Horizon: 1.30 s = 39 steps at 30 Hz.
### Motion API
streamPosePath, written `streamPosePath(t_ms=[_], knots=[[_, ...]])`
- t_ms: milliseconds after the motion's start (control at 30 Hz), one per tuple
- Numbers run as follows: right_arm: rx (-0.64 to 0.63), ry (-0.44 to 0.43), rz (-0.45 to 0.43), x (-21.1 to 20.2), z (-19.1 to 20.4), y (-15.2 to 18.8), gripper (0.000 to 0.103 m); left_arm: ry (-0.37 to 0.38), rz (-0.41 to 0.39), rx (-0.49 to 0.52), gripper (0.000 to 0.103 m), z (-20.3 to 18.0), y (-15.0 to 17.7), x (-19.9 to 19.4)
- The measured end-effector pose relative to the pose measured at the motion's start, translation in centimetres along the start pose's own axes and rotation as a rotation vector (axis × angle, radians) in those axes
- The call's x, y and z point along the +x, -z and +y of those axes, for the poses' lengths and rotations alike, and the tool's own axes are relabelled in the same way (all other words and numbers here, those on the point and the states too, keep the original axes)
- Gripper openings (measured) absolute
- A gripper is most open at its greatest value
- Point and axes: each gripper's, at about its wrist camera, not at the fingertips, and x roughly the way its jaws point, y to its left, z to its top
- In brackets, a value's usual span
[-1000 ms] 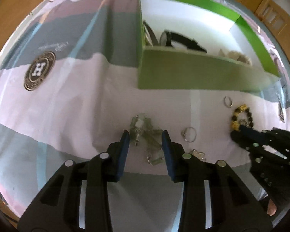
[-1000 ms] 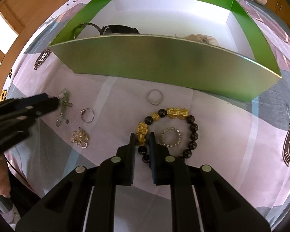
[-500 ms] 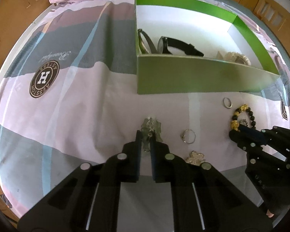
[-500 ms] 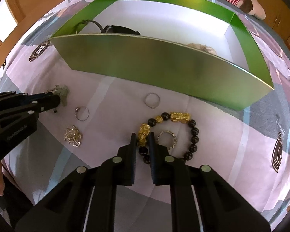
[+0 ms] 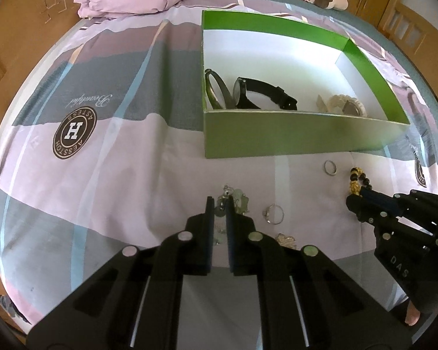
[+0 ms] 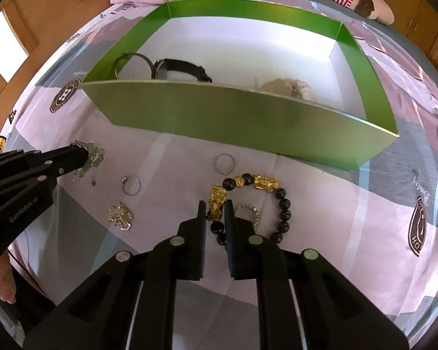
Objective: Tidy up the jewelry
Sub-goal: 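Close the left tool on the silver charms while the right grasps the black-and-gold bracelet, then carry the charms with the left tool into the green box while the right drops the bracelet there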
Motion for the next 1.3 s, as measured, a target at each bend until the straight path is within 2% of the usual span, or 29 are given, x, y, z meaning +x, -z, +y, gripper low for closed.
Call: streamPosePath(t_ms=[133, 233, 267, 500, 700, 733, 767, 833, 900, 933, 967, 1100, 1300], knots=[[0.005, -0.001, 0.006, -0.1, -0.4, 0.3, 0.012, 0.035, 0.030, -0.008, 0.007, 0.2, -0.1, 0.5], [0.004, -0.003, 0.017, 0.3, -0.1, 0.3, 0.012, 0.134, 0.088, -0.063, 0.007, 1.2, -0.2, 1.2], [0.004, -0.004, 0.018, 0.4, 0.0, 0.2, 0.012, 0.145, 0.091, -0.079, 0.007, 1.6, -0.3, 1.3], [0.019, -0.008, 0.000, -0.2, -0.4, 0.0, 0.012, 0.187, 0.105, -0.175, 0.008, 4.4, -0.8, 1.2], [0.026, -0.010, 0.002, -0.3, -0.5, 0.0, 0.012, 0.166, 0.109, -0.144, 0.009, 3.6, -0.6, 1.5], [0.027, -0.012, 0.001, -0.4, -0.5, 0.0, 0.012, 0.160, 0.111, -0.136, 0.017, 3.3, -0.6, 1.6], [0.028, -0.013, 0.001, -0.5, -0.6, 0.0, 0.012, 0.153, 0.115, -0.127, 0.030, 3.1, -0.5, 1.8], [0.031, -0.019, 0.008, -0.3, -0.6, -0.1, 0.012, 0.141, 0.120, -0.113, 0.040, 2.5, -0.4, 2.3], [0.029, -0.024, 0.020, 0.1, -0.5, 0.0, 0.012, 0.130, 0.126, -0.093, 0.040, 1.8, -0.4, 2.9], [0.024, -0.022, 0.027, 0.3, -0.3, 0.0, 0.012, 0.123, 0.128, -0.089, 0.029, 1.6, -0.4, 3.2], [0.020, -0.020, 0.033, 0.6, -0.2, 0.1, 0.012, 0.112, 0.126, -0.087, 0.015, 1.5, -0.4, 3.5], [0.019, -0.022, 0.027, 0.5, -0.1, 0.1, 0.012, 0.128, 0.073, -0.101, 0.007, 1.5, -0.6, 2.7], [0.048, -0.059, -0.050, -2.9, -1.1, -0.8, 0.012, 0.175, -0.078, -0.053, 0.007, 0.7, -1.1, -3.2]])
